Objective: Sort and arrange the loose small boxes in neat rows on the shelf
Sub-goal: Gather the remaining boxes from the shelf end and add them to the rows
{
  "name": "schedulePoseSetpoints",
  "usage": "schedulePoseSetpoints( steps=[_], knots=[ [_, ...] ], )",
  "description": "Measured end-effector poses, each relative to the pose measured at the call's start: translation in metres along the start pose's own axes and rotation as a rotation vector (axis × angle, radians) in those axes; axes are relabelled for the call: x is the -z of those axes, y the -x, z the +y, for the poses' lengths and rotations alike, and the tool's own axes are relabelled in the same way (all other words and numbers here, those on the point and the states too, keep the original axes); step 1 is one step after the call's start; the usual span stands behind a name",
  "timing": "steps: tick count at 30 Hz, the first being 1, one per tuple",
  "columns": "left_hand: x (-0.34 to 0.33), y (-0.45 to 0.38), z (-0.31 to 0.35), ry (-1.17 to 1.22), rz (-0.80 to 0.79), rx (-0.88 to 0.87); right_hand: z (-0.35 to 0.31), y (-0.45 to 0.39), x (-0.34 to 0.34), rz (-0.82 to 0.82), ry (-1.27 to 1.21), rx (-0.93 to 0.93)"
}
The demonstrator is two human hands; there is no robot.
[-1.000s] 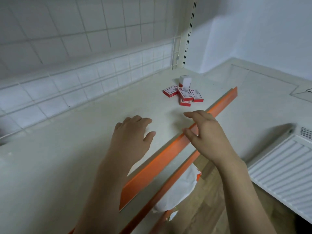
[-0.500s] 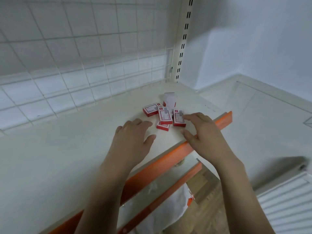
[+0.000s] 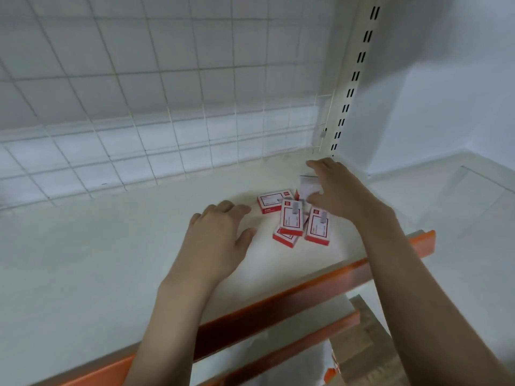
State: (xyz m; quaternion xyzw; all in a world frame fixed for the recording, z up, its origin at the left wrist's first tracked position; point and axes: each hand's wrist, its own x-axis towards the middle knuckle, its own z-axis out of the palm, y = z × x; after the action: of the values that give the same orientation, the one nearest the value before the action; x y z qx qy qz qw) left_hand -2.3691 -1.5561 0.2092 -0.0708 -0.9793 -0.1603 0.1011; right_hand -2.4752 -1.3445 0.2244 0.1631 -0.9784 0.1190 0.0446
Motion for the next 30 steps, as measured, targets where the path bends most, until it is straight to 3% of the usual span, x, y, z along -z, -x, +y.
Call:
schedulePoseSetpoints(
  steps=[3, 6, 14, 19, 30],
  knots=[
    [-0.003, -0.003, 0.000, -0.018, 0.002, 0.012, 0.004, -0.016, -0.005, -0.115, 0.011, -0.003],
    [-0.006, -0.007, 0.005, 0.007, -0.006, 0.020, 0.011, -0.021, -0.012, -0.131, -0.041, -0.016],
    [-0.014, -0.031, 0.039, 0.119, -0.036, -0.005, 0.019, 0.005, -0.004, 0.046, -0.121, -0.018],
    [-0.027, -0.047, 0.062, 0.036, -0.130, 0.119, 0.017, 0.040, 0.008, 0.165, -0.058, -0.030],
    [-0.035, -0.045, 0.077, 0.026, -0.101, 0.211, 0.013, 0.084, 0.001, 0.209, -0.129, -0.055]
  ],
)
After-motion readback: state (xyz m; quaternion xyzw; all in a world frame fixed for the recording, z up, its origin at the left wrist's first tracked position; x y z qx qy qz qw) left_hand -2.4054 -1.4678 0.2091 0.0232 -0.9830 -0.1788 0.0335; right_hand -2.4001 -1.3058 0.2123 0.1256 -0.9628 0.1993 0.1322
